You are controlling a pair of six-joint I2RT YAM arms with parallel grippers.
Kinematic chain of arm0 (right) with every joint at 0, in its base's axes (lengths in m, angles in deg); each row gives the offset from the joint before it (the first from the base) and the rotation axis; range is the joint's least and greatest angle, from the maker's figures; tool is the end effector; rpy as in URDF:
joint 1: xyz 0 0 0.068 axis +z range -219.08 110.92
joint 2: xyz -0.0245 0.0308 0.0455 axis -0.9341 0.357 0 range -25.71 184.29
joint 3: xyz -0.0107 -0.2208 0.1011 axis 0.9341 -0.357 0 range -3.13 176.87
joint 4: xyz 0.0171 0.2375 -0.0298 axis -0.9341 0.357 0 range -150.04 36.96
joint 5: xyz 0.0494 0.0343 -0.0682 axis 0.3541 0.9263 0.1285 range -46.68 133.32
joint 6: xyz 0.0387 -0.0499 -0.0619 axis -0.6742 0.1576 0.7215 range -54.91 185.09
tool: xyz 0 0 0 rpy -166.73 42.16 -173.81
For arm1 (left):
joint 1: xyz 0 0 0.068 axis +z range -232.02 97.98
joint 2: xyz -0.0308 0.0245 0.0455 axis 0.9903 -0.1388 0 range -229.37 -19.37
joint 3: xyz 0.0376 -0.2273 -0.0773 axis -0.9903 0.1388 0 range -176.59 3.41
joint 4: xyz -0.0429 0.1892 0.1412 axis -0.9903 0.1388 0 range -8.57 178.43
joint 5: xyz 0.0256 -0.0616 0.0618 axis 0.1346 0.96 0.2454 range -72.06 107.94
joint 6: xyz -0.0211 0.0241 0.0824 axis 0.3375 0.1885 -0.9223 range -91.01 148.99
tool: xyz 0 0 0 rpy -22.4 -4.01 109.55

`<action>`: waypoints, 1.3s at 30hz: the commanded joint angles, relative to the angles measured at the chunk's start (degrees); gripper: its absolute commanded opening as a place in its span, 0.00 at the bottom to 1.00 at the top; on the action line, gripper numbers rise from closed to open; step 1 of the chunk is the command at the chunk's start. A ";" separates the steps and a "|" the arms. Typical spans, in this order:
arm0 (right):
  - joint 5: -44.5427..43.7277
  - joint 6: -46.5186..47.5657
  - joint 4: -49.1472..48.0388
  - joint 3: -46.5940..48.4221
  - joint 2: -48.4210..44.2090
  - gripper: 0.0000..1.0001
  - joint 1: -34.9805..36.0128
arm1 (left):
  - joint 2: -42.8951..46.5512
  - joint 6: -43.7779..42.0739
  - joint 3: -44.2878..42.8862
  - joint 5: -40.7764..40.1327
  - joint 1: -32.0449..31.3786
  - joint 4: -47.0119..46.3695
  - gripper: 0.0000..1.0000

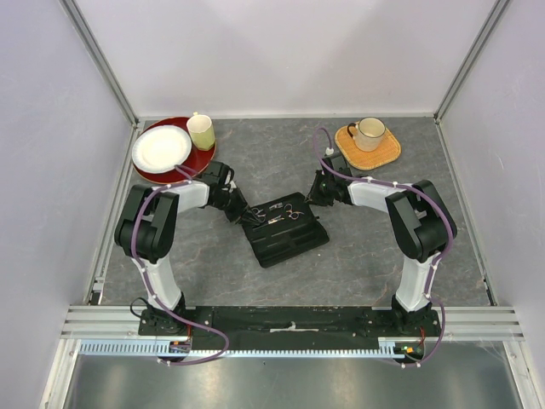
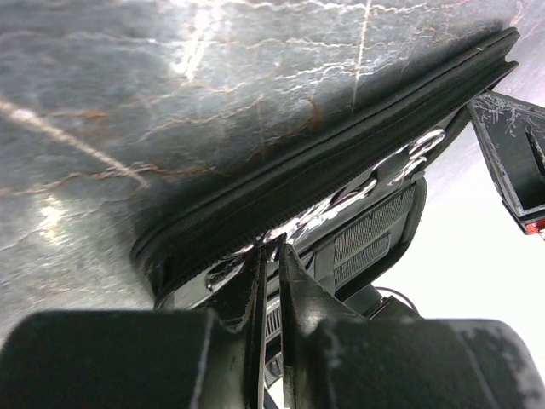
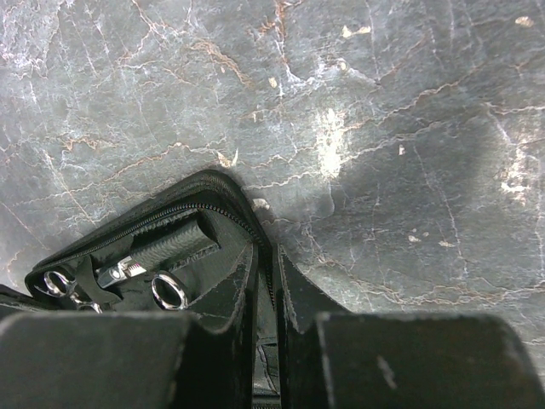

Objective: Sort the hair-cutting tools

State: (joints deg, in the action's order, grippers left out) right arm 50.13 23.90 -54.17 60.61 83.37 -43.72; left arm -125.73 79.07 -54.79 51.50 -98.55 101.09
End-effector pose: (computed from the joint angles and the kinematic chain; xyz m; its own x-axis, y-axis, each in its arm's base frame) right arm 0.3486 0.1755 0.0996 -0.8543 0.3187 -0.4106 0.0933 0.8712 0.4821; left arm 0.3050 -0.1358 0.0826 -0.9049 -0.3981 0.1504 -0.4004 0.6765 -0.6180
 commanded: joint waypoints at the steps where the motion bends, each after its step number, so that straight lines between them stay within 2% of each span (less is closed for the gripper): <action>1: 3.47 -0.38 2.92 -2.05 2.02 0.16 1.44 | -1.21 0.89 -3.68 3.53 -2.80 -3.05 0.13; 4: 3.47 -0.38 2.83 -1.78 1.93 0.17 1.62 | -2.09 0.10 -4.38 3.00 -3.50 -2.18 0.14; 7: 2.86 -0.38 2.83 -1.87 1.40 0.20 1.71 | -2.00 -1.13 -4.73 1.60 -3.50 -0.60 0.20; 11: -0.20 0.32 3.44 -1.96 -0.44 0.30 1.62 | 0.19 -3.84 -5.70 -1.83 -3.50 2.30 0.44; 14: -2.23 1.46 4.59 -1.08 -1.85 0.38 1.62 | 2.47 -5.95 -6.93 -4.99 -3.51 4.50 0.52; 17: -4.43 2.16 4.94 -0.55 -3.60 0.45 1.70 | 5.46 -7.80 -7.64 -7.01 -3.42 5.21 0.54; 19: -5.93 2.87 4.24 -0.29 -5.01 0.45 1.71 | 8.00 -8.42 -6.33 -8.77 -3.42 3.73 0.54; 24: -7.95 4.45 -1.38 -0.99 -7.73 0.45 1.44 | 16.97 -9.57 -2.37 -15.88 -3.50 -0.85 0.63; 27: -6.98 5.76 -3.23 0.76 -7.04 0.46 1.53 | 20.75 -10.36 -0.88 -19.84 -3.33 -1.29 0.81; 28: -4.29 6.20 -3.49 2.42 -6.34 0.46 1.44 | 21.81 -10.97 -0.43 -20.63 -3.24 -1.73 0.97; 29: -3.30 6.73 -3.41 3.39 -4.77 0.46 1.53 | 23.38 -11.32 -0.17 -21.77 -3.15 -1.99 1.00; 34: -1.45 7.35 -2.71 9.98 0.87 0.45 1.62 | 28.49 -12.55 2.29 -23.63 -1.66 -3.22 1.00; 39: -0.75 7.00 -2.71 15.34 7.37 0.33 1.97 | 33.06 -15.10 5.98 -19.95 -1.57 -5.34 0.93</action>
State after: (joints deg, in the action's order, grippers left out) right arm 48.03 30.39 -55.75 71.19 86.73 -42.19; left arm -96.53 68.52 -50.72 30.37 -100.26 99.63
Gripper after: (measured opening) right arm 0.355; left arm 0.955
